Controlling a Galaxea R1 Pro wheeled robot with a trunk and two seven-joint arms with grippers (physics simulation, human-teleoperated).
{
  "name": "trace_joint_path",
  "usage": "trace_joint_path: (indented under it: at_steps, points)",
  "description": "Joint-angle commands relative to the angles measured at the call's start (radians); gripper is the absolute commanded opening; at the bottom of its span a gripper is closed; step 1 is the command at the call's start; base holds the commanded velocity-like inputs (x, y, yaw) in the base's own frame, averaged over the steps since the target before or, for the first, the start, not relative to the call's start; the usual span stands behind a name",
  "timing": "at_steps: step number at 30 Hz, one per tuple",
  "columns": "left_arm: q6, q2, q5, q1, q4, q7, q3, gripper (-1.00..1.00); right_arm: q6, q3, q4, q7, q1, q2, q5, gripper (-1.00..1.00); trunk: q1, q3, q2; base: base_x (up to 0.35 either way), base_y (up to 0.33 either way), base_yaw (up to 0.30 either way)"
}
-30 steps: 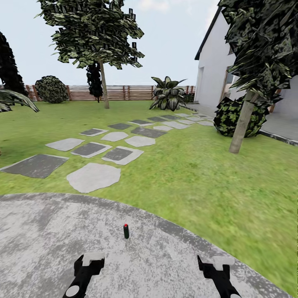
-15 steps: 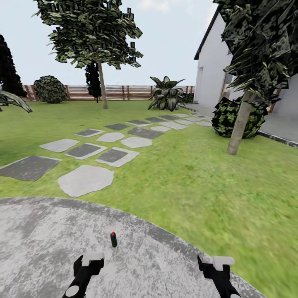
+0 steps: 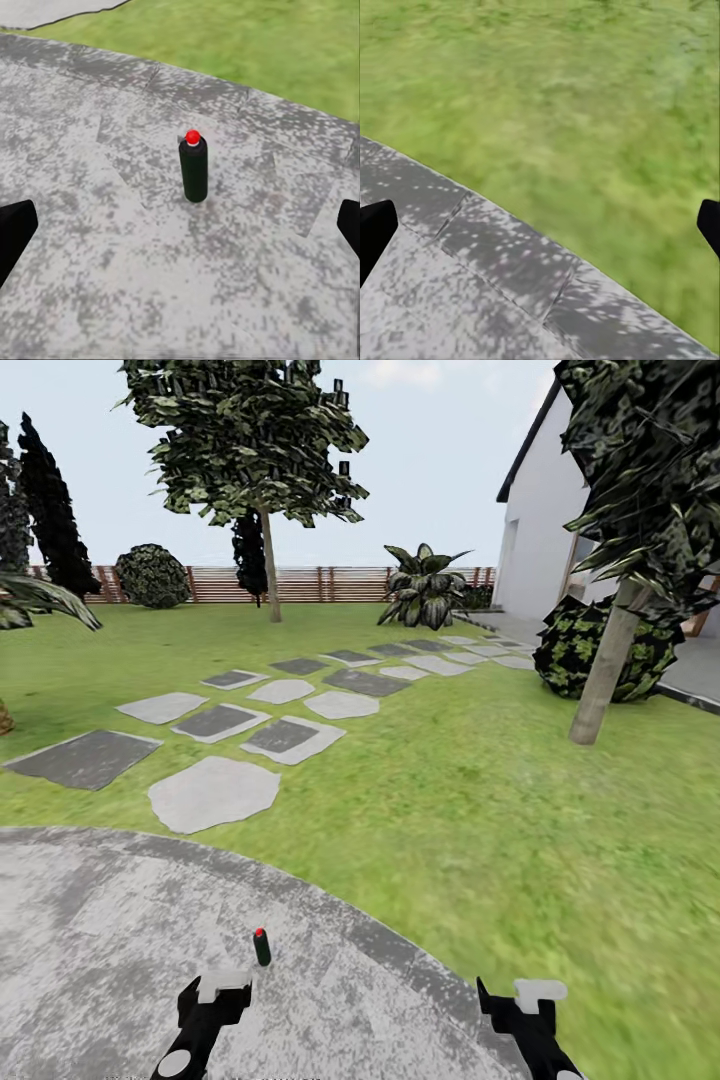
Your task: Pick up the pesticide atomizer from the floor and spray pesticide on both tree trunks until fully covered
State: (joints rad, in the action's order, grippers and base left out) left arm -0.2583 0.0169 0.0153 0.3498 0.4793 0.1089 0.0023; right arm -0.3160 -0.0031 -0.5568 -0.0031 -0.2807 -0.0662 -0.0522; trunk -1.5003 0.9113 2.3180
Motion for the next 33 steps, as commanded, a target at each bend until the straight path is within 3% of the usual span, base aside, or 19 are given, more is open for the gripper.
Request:
trace_joint_path:
  at_steps: [1, 13, 33]
  points:
    - [0.000, 0.000, 0.000, 0.000, 0.000, 0.000, 0.000, 1.00, 0.000, 0.000, 0.000, 0.000, 0.000, 0.000, 0.000, 1.00, 0.000, 0.000, 0.000, 0.002, -0.269, 0.271]
    - [0.000, 0.000, 0.000, 0.000, 0.000, 0.000, 0.001, 1.00, 0.000, 0.000, 0.000, 0.000, 0.000, 0.000, 0.000, 1.00, 0.000, 0.000, 0.000, 0.001, -0.270, 0.269]
    - [0.001, 0.003, 0.000, 0.001, -0.001, 0.001, 0.005, 1.00, 0.000, 0.000, 0.000, 0.000, 0.000, -0.001, 0.001, 1.00, 0.000, 0.000, 0.000, 0.175, -0.239, 0.014]
